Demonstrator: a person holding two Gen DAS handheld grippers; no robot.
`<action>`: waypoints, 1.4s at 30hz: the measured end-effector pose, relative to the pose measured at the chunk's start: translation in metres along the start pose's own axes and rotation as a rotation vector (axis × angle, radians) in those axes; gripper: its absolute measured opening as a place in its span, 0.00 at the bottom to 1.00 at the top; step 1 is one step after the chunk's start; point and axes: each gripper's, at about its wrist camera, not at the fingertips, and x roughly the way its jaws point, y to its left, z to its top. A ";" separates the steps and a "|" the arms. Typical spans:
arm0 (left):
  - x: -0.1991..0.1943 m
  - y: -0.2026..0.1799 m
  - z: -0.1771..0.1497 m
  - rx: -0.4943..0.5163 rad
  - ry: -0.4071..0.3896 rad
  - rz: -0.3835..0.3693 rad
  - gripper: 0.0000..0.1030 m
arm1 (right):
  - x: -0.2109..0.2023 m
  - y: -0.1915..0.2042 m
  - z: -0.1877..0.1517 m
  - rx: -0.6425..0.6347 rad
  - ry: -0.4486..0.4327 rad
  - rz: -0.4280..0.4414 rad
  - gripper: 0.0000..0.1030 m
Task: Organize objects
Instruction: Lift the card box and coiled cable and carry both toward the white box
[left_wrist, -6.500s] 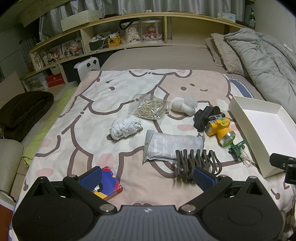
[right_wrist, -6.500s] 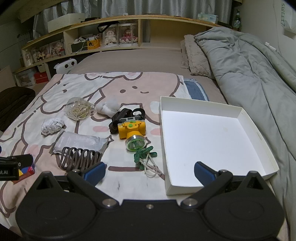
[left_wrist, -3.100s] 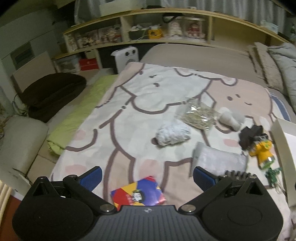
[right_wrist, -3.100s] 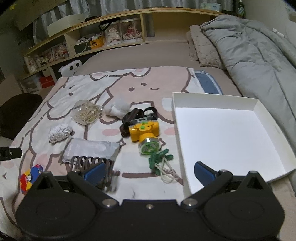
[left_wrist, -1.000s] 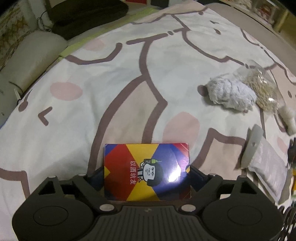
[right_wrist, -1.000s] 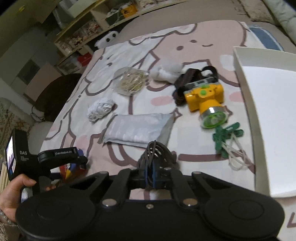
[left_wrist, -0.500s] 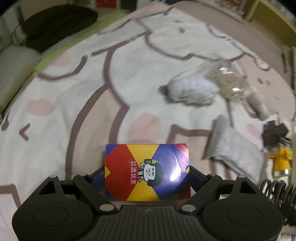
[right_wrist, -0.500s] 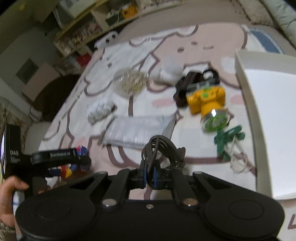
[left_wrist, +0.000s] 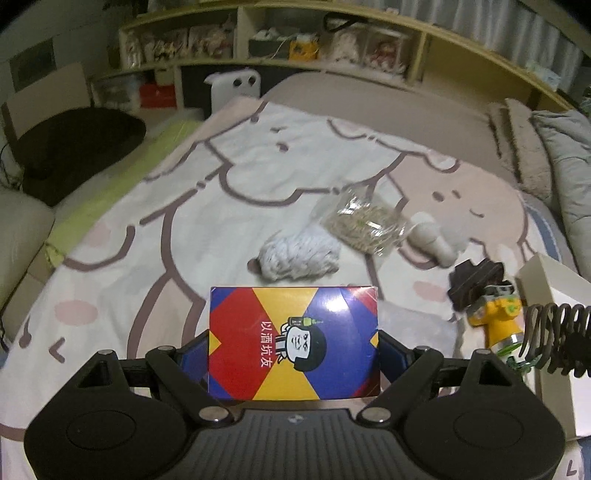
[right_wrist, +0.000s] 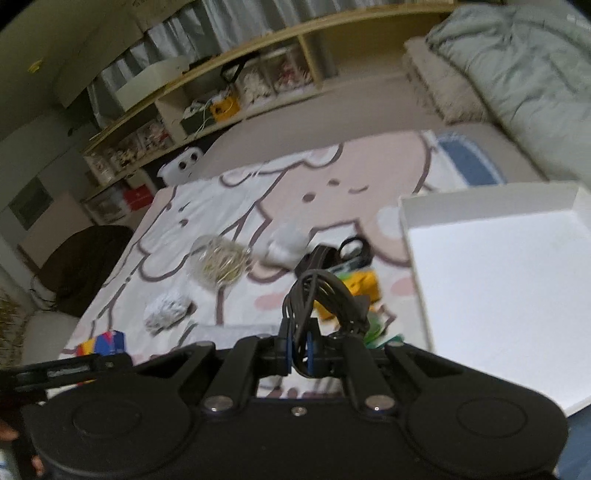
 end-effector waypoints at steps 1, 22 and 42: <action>-0.002 -0.002 0.000 0.008 -0.010 -0.001 0.86 | -0.002 0.000 0.001 -0.004 -0.010 -0.006 0.08; -0.053 -0.069 0.013 0.157 -0.088 -0.102 0.86 | -0.053 -0.010 0.019 -0.013 -0.040 0.038 0.08; -0.064 -0.215 -0.002 0.364 -0.097 -0.244 0.86 | -0.105 -0.125 0.039 0.020 -0.056 -0.179 0.08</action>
